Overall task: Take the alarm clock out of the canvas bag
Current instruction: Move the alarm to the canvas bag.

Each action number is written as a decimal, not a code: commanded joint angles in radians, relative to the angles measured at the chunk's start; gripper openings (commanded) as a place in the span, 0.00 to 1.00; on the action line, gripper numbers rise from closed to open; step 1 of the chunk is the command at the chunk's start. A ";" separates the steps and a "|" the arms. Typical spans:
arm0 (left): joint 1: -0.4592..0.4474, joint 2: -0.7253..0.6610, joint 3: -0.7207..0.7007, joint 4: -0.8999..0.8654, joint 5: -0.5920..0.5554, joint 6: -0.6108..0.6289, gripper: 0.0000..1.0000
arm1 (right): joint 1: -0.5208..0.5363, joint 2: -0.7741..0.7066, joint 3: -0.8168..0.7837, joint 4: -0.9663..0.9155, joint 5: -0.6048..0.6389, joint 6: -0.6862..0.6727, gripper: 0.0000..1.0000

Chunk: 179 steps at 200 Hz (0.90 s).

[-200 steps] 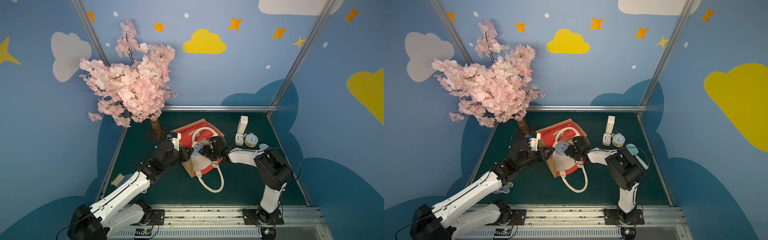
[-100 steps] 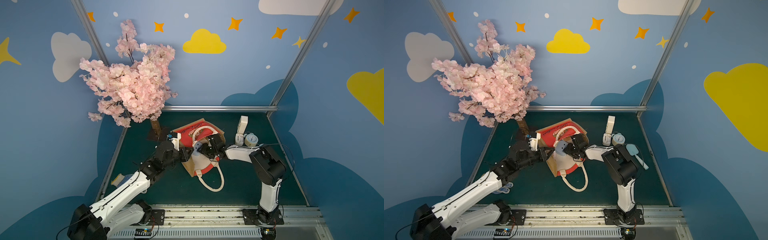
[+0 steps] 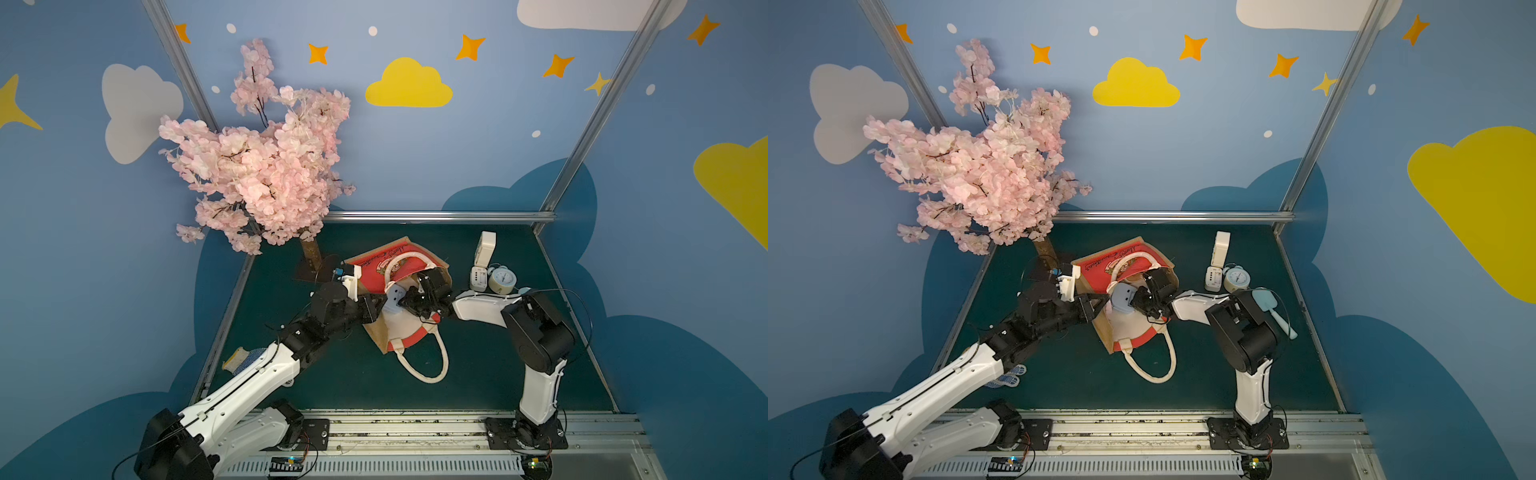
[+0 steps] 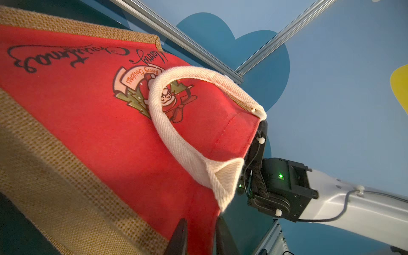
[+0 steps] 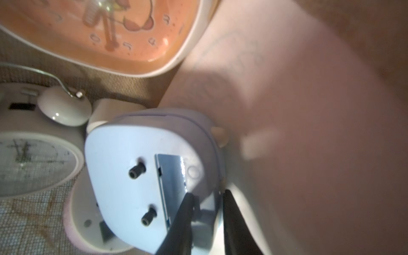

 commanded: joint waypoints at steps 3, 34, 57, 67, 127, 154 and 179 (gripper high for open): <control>0.003 -0.014 -0.005 -0.016 -0.020 0.022 0.24 | -0.006 -0.058 -0.042 -0.070 0.039 -0.009 0.16; 0.007 -0.025 -0.009 -0.024 -0.026 0.022 0.24 | -0.002 -0.135 -0.042 -0.158 0.050 -0.080 0.15; 0.011 -0.033 -0.009 -0.032 -0.031 0.025 0.24 | 0.009 -0.210 -0.035 -0.286 0.099 -0.146 0.16; 0.012 -0.035 -0.010 -0.032 -0.035 0.026 0.24 | 0.018 -0.239 -0.037 -0.321 0.113 -0.165 0.16; 0.016 -0.026 -0.008 -0.032 -0.022 0.022 0.24 | 0.041 -0.221 -0.009 -0.376 0.062 -0.242 0.21; 0.015 -0.034 -0.009 -0.034 -0.028 0.020 0.24 | 0.065 -0.159 0.085 -0.497 0.143 -0.328 0.22; 0.015 -0.034 -0.011 -0.035 -0.029 0.020 0.24 | 0.084 -0.125 0.135 -0.555 0.201 -0.376 0.25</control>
